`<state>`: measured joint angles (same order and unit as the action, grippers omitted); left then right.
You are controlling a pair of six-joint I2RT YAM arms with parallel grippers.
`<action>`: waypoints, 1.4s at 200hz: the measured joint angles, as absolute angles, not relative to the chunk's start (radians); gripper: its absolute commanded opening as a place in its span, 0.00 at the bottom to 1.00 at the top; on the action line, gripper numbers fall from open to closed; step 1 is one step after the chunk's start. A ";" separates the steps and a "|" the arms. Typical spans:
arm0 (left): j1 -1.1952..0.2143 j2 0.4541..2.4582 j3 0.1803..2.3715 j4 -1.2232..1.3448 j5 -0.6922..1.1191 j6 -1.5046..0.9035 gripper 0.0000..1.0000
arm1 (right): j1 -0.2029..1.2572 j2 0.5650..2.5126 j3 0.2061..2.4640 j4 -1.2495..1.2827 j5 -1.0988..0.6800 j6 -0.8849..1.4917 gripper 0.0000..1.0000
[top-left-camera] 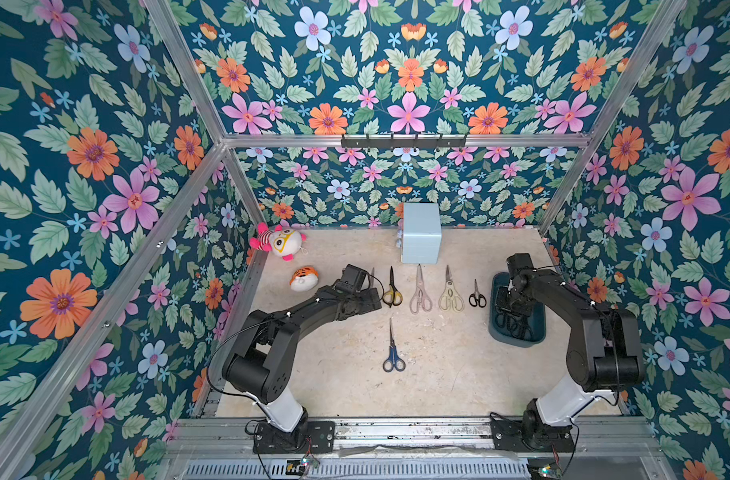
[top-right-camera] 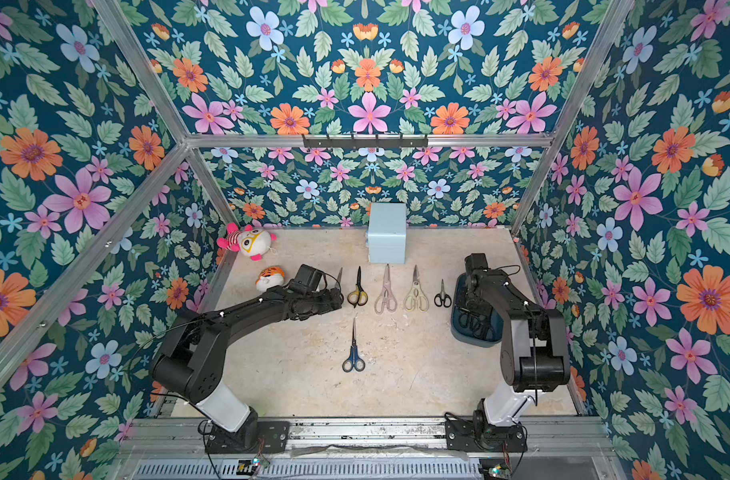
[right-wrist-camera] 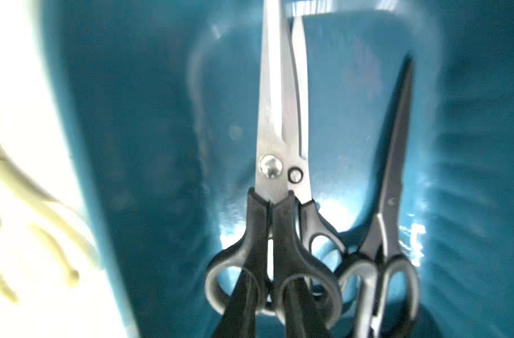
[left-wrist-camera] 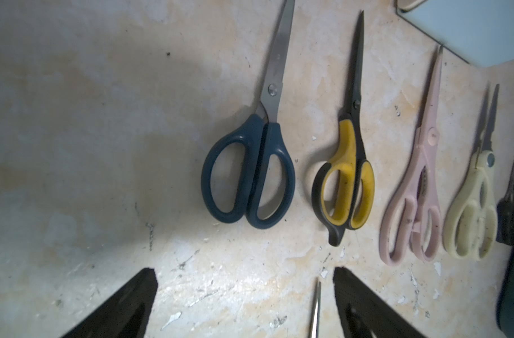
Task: Take the scissors out of the storage box
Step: Pick up the scissors from the storage box, then place the scissors at the center of the board.
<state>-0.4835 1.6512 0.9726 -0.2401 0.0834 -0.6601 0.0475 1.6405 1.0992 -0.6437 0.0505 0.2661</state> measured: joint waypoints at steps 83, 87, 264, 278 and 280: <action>-0.481 1.612 0.942 -0.239 0.068 -0.700 0.99 | 0.052 1.501 1.084 -0.672 -0.023 0.299 0.00; -0.480 1.610 0.940 -0.239 0.067 -0.707 0.99 | 0.061 1.482 1.073 -0.669 -0.038 0.301 0.00; -0.478 1.431 0.772 -0.218 0.038 -0.846 0.98 | 0.894 1.431 0.782 -0.413 -0.096 0.743 0.00; -0.478 1.417 0.765 -0.220 0.029 -0.850 0.98 | 0.912 1.451 0.761 -0.390 -0.095 0.776 0.00; -0.478 1.415 0.765 -0.220 0.028 -0.850 0.99 | 0.912 1.453 0.757 -0.388 -0.095 0.781 0.00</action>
